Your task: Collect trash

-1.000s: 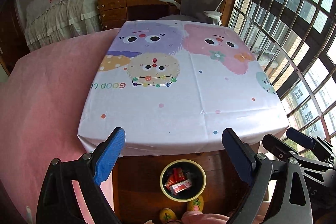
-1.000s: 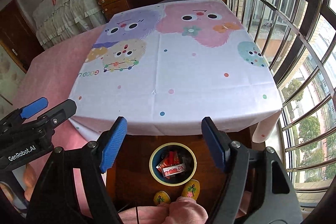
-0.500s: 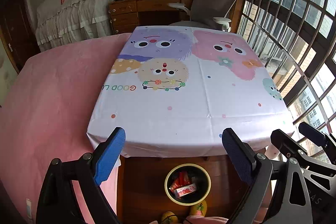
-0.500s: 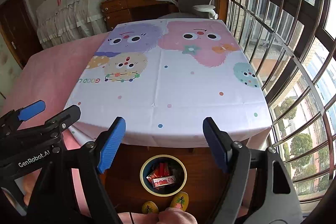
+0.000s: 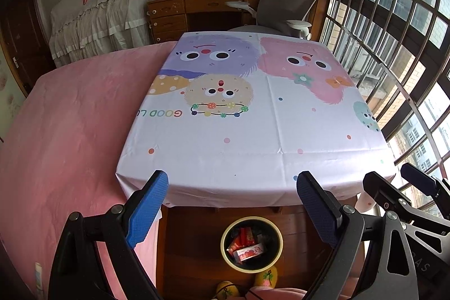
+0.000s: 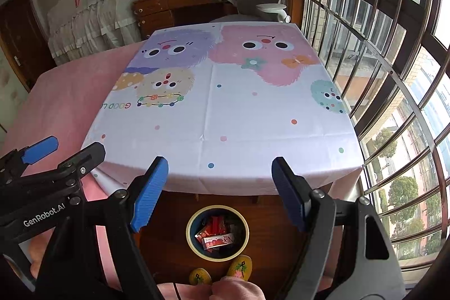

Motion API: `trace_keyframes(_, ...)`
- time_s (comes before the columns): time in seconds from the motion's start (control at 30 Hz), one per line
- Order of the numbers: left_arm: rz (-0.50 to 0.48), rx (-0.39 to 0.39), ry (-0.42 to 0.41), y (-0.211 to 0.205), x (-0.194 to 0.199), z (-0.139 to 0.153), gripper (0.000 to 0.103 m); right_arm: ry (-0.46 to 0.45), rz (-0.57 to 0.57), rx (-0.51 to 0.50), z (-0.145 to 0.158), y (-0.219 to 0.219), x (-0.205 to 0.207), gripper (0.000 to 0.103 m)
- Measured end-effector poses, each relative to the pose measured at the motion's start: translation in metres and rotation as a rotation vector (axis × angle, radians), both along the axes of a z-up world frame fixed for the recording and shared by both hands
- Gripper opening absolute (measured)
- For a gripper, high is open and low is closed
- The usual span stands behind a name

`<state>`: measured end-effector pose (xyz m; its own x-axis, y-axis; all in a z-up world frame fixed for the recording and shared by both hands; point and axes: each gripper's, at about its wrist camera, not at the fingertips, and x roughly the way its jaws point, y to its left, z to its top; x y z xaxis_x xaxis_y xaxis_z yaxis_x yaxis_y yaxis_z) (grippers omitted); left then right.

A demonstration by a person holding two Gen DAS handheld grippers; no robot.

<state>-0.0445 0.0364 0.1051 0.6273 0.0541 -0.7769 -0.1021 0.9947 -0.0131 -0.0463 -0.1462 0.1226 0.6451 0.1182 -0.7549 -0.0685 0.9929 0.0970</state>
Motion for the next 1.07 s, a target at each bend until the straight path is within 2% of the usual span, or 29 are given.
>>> trace_keyframes(0.5, 0.000, 0.002, 0.009, -0.004, 0.002, -0.004, 0.094, 0.005, -0.004, -0.001, -0.004, -0.002, 0.001, 0.074)
trace_keyframes(1.07, 0.007, -0.002, 0.025, -0.010, 0.001, -0.014, 0.093, 0.040, 0.021, -0.008, -0.026, -0.024, 0.007, 0.074)
